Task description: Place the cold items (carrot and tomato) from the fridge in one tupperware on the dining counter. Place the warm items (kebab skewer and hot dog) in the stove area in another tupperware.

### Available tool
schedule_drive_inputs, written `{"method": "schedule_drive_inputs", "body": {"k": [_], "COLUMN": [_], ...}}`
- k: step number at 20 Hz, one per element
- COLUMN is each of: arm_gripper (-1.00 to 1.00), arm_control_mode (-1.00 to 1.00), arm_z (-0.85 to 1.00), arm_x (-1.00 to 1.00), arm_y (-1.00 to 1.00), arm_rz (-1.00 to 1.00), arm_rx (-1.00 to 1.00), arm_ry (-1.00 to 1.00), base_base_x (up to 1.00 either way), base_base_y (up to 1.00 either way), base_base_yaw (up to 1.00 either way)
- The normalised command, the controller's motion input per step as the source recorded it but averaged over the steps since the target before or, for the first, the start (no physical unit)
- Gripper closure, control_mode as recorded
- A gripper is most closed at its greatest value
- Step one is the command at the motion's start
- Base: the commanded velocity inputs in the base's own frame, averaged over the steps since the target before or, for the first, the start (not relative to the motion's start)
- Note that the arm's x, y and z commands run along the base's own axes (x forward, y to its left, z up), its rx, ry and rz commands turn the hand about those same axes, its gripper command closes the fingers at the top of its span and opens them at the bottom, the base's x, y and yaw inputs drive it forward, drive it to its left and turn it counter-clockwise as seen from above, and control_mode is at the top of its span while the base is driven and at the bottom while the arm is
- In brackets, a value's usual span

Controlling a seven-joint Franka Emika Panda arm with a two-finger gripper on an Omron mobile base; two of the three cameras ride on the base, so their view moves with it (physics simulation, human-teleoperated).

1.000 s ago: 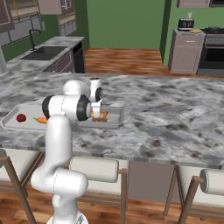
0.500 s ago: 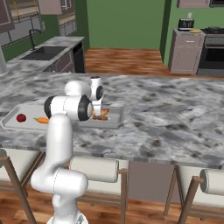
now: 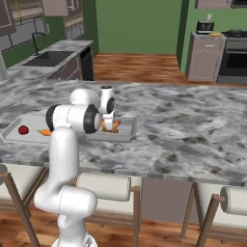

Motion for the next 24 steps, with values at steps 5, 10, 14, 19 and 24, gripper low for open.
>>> {"method": "schedule_drive_inputs", "body": {"k": [5,10,14,19,24], "arm_gripper": [-1.00,-1.00,-1.00,-1.00,-1.00], "arm_control_mode": [-1.00,-1.00,-1.00,-1.00,-1.00], "arm_z": [0.38,0.50,0.51,0.48,0.39], "arm_x": [-0.14,-0.08,-0.20,-0.49,-0.68], "arm_y": [0.00,0.00,0.00,0.00,0.00], "arm_rz": [0.00,0.00,0.00,0.00,0.00], "arm_rx": [0.00,0.00,0.00,0.00,0.00], "arm_ry": [-0.04,-0.11,-0.14,-0.19,-0.16], "base_base_x": [0.00,0.00,0.00,0.00,0.00], "base_base_y": [0.00,0.00,0.00,0.00,0.00], "base_base_yaw": [0.00,0.00,0.00,0.00,0.00]}}
